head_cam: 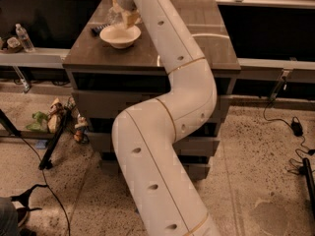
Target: Place water bottle into paper bowl
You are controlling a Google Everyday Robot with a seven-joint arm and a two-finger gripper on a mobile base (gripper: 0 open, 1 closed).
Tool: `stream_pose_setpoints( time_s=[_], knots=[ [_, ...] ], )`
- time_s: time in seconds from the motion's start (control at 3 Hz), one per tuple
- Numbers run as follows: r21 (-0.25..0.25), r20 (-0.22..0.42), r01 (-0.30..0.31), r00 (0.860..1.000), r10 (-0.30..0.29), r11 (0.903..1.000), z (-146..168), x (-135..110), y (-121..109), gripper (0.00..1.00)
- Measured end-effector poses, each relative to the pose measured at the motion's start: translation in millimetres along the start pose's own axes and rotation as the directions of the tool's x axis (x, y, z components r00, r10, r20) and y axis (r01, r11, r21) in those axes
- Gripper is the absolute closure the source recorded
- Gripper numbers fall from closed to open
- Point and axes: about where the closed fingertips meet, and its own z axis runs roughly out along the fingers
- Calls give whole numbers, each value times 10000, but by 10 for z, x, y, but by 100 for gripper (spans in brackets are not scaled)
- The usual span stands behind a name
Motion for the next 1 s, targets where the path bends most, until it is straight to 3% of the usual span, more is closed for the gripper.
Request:
stream_pose_setpoints(
  time_s=[0.67,1.0],
  knots=[
    [-138,148,845,9963,-843,9963,270,-103,1,100],
    [-168,157,1159,9932,-1156,9931,407,-116,0,77]
  ],
)
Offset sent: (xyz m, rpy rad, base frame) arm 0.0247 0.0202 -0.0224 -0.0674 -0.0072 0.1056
